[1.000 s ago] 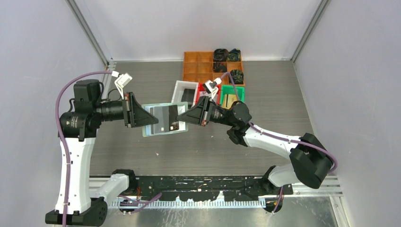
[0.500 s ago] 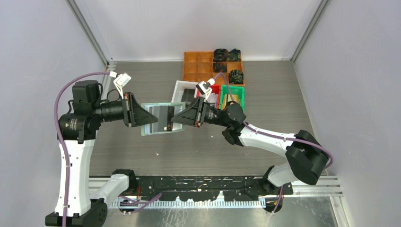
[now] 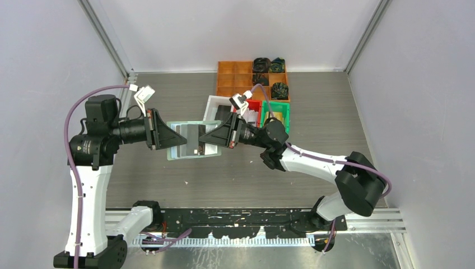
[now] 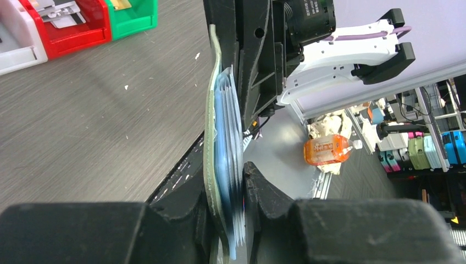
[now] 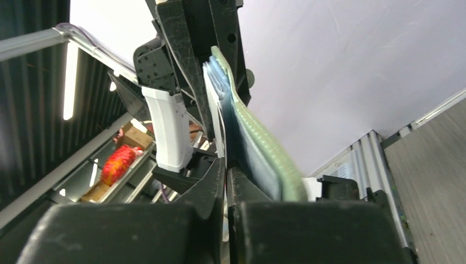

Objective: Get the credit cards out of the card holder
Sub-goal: Remove the credit card from the card holder, then place the card holder at the center of the board, then place the credit card in the storage box.

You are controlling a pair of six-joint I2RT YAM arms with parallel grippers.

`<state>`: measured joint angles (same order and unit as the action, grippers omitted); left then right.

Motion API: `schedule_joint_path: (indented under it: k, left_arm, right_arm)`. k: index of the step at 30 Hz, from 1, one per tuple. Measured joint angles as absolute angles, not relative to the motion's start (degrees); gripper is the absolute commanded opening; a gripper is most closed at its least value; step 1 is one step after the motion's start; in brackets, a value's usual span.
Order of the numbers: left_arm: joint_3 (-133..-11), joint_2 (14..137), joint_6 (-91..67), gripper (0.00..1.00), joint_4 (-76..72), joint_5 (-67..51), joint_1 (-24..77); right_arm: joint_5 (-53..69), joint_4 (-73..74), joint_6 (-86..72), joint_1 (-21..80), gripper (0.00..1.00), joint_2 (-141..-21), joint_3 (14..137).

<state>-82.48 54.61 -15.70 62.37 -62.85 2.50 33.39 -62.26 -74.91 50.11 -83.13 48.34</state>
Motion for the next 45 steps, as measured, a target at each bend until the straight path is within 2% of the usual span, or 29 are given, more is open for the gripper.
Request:
schedule_joint_path:
  k: [10, 19, 22, 27, 32, 40, 45]
  left_arm:
    - [-83.68, 55.35, -12.56, 0.0, 63.59, -59.92, 2.5]
    - [-84.47, 55.48, -6.39, 0.0, 66.67, -56.88, 2.5]
    - [-84.47, 55.37, -1.69, 0.0, 68.71, -54.81, 2.5]
    - [-82.74, 54.35, 8.38, 0.0, 71.66, -49.23, 2.52]
    - [-74.85, 54.54, 18.85, 0.0, 72.97, -38.79, 3.79]
    - [-54.68, 60.58, 31.07, 0.0, 61.32, -6.09, 19.38]
    - [-47.4, 64.53, 37.43, 0.0, 48.31, 8.58, 23.0]
  right_arm:
    - [34.54, -59.88, -74.22, 45.25, 0.01, -78.04, 43.53]
    - [34.22, -43.24, -67.66, 34.06, 0.01, -65.39, 41.36]
    - [31.68, -31.35, -62.46, 30.3, 0.01, -64.42, 44.31]
    - [27.49, -16.32, -53.45, 29.78, 0.01, -70.96, 53.84]
    - [23.79, -7.97, -47.07, 29.89, 0.01, -82.3, 62.85]
    - [17.39, 3.77, -40.6, 29.89, 0.01, -102.43, 76.9]
    - [15.44, 8.56, -38.72, 29.89, 0.01, -110.69, 84.97]
